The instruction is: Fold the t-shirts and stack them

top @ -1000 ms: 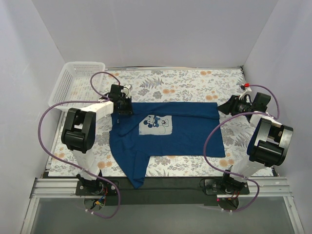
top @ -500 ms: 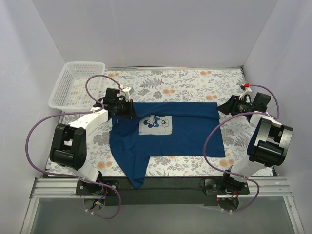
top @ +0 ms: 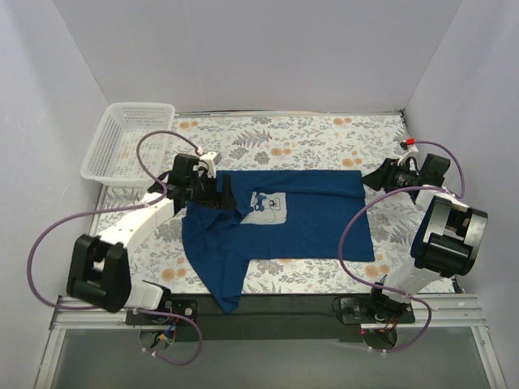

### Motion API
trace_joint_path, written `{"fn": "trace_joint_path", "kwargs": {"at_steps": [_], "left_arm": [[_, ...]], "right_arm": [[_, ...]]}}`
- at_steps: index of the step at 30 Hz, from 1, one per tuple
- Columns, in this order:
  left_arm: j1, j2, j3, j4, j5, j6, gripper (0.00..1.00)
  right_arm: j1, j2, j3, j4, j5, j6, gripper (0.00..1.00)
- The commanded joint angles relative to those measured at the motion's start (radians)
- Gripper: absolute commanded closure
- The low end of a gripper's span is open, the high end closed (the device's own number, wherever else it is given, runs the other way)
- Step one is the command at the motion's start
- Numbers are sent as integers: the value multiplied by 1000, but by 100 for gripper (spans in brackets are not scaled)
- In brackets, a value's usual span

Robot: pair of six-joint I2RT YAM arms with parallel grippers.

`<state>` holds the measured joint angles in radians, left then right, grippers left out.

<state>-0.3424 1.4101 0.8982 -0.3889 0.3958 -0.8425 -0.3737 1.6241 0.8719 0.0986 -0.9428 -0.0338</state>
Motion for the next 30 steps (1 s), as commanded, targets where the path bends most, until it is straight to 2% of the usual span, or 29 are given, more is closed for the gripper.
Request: {"fn": "trace_joint_path", "kwargs": {"at_steps": [1,4,7,11,17,21,30], "left_arm": [[5,-176,-22,87,-162,-41,27],[8,-201,-56,93,-202,-52,27],[8,-168,-104,126,-158,-56,29],[8,2,-78,166,-65,-70,47],[8,133,1,186,-44,-43,46],[6,185,27,145,-22,-3,46],[2,165,-19,52,204,63,45]], "right_arm": [[-2,-9,6,-13,-28,-14,52],[-2,0,13,-26,-33,-23,52],[-2,10,16,-30,-36,-25,52],[-1,14,18,-37,-40,-26,52],[-1,13,18,-40,-40,-25,52],[-1,19,19,-40,-42,-23,52],[-1,31,24,-43,-42,-20,52]]}}
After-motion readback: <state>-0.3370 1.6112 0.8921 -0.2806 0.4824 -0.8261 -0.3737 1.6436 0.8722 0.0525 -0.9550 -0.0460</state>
